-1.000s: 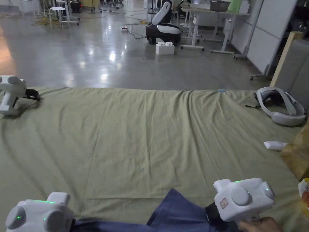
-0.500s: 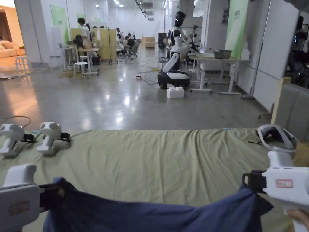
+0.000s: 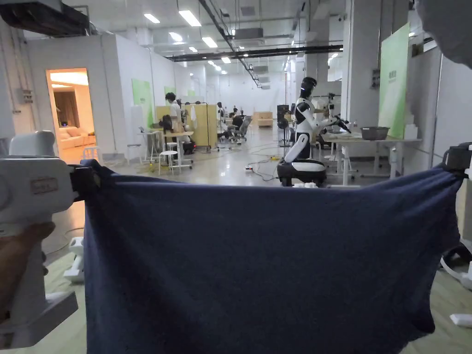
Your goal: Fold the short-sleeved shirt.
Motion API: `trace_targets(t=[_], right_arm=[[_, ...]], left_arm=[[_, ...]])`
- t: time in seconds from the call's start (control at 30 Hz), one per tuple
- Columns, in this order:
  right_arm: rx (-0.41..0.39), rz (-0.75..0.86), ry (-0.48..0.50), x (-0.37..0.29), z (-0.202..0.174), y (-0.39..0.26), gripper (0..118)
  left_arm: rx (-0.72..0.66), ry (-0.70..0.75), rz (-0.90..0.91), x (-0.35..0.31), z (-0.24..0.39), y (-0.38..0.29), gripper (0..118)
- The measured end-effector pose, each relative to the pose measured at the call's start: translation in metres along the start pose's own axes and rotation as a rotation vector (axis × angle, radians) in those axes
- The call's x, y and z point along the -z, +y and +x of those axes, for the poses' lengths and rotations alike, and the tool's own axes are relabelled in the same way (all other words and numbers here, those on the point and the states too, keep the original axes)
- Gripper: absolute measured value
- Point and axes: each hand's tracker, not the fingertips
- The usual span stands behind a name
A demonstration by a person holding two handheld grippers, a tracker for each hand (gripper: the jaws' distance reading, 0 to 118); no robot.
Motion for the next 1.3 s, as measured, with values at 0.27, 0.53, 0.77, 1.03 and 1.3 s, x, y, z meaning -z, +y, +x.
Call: trace_targets(t=[0.27,0.53,0.77,1.03,1.3], right_arm=[[-0.104,0.038,-0.077,0.057,-0.027,0.035,5],[-0.102,0.069,-0.105,0.130,-0.032,0.055,5],[-0.089,0.066,-0.130,0.194,-0.024,0.080,5],[-0.171,0.064,-0.169,0.200,-0.077,0.061,5],[-0.144,0.022,-0.177,0.247,-0.071,0.037,5]], left_arm=[[0.048,0.090,0.088,0.052,0.014,0.028,5],[0.040,0.095,0.095,0.129,0.021,0.059,5],[0.099,0.139,0.058,0.197,0.021,0.068,5],[0.148,0.158,0.000,0.232,0.026,0.052,5],[0.101,0.152,-0.031,0.298,0.024,0.007,5]])
